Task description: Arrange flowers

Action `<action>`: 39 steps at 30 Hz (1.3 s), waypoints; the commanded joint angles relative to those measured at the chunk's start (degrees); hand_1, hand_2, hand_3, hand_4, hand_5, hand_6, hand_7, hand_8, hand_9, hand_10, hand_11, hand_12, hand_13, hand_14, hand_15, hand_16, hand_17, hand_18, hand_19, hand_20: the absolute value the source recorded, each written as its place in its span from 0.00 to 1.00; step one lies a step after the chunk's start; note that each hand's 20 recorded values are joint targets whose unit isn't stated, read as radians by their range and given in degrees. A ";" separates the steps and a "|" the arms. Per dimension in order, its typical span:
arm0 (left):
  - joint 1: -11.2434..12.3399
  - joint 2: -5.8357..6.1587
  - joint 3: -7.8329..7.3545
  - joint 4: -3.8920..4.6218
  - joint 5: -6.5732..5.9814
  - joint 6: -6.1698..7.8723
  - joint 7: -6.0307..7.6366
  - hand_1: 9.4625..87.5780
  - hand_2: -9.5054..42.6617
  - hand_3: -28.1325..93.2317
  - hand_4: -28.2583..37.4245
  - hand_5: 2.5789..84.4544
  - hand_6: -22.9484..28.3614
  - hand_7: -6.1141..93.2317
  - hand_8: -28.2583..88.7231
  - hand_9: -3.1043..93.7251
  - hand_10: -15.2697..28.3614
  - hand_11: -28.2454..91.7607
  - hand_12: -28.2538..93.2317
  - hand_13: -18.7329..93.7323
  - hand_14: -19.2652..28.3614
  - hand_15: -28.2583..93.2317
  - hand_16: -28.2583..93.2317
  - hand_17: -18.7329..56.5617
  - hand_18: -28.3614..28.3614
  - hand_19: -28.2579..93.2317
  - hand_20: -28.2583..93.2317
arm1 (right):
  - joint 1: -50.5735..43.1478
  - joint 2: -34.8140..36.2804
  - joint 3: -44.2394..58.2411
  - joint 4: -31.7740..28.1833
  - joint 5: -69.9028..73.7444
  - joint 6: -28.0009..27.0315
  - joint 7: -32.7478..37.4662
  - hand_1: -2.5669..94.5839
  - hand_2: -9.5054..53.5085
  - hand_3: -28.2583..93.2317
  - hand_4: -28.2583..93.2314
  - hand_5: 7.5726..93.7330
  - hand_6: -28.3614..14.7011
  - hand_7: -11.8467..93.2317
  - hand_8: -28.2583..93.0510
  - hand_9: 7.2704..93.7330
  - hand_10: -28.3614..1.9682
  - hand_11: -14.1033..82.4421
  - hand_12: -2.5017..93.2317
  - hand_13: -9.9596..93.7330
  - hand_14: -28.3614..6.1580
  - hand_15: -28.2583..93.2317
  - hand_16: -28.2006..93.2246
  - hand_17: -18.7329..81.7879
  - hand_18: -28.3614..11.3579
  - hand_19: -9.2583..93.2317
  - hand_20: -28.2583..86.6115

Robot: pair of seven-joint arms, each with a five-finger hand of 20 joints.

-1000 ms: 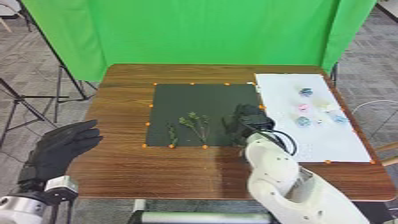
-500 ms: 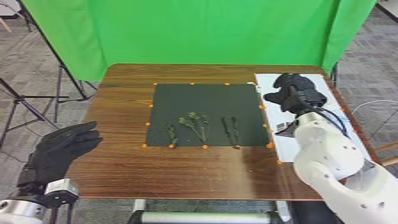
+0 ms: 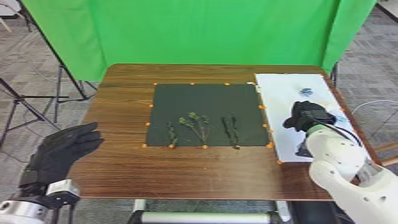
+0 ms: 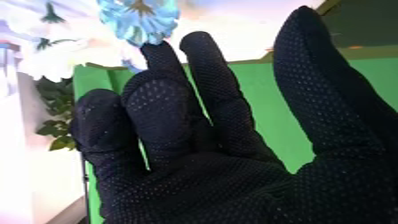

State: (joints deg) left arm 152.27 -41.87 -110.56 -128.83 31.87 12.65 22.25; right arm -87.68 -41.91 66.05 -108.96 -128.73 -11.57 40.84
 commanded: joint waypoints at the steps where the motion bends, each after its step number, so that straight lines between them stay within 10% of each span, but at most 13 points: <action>1: -0.03 0.04 0.63 -0.12 -0.05 0.01 0.03 0.23 0.26 0.91 0.18 0.53 0.70 0.25 0.15 0.45 0.87 0.54 0.32 0.41 1.00 0.76 0.12 0.13 0.90 0.72 0.32 | 1.07 0.29 0.71 0.08 -2.41 0.10 1.04 0.36 0.06 0.90 0.03 0.55 0.43 0.24 0.16 0.51 0.26 0.29 0.19 0.74 0.54 0.92 0.37 0.65 0.22 1.00 0.57; 26: -1.44 -0.09 0.86 0.20 -0.03 -0.53 -0.71 0.23 0.26 0.91 0.18 0.53 0.70 0.26 0.15 0.45 0.87 0.54 0.32 0.41 1.00 0.76 0.12 0.13 0.90 0.72 0.32 | 1.09 -0.79 -0.04 4.24 -1.62 -3.06 3.39 0.39 0.05 0.91 0.02 0.56 0.46 0.25 0.16 0.54 0.30 0.31 0.20 0.75 0.54 0.92 0.36 0.65 0.20 1.00 0.57; 39: -1.57 -0.41 0.91 0.23 0.20 -0.92 -1.24 0.23 0.26 0.91 0.18 0.53 0.70 0.25 0.15 0.45 0.87 0.54 0.32 0.41 1.00 0.76 0.12 0.13 0.90 0.72 0.32 | 3.29 -0.75 -4.22 8.40 -8.43 6.99 1.94 0.59 0.05 0.82 0.00 0.82 0.67 0.34 0.25 0.93 0.68 0.33 0.34 0.86 0.72 0.88 0.40 0.68 0.22 1.00 0.52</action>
State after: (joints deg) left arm 150.35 -41.77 -109.64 -128.61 31.88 12.46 21.74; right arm -84.78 -42.60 62.45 -101.71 -134.23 -7.34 43.76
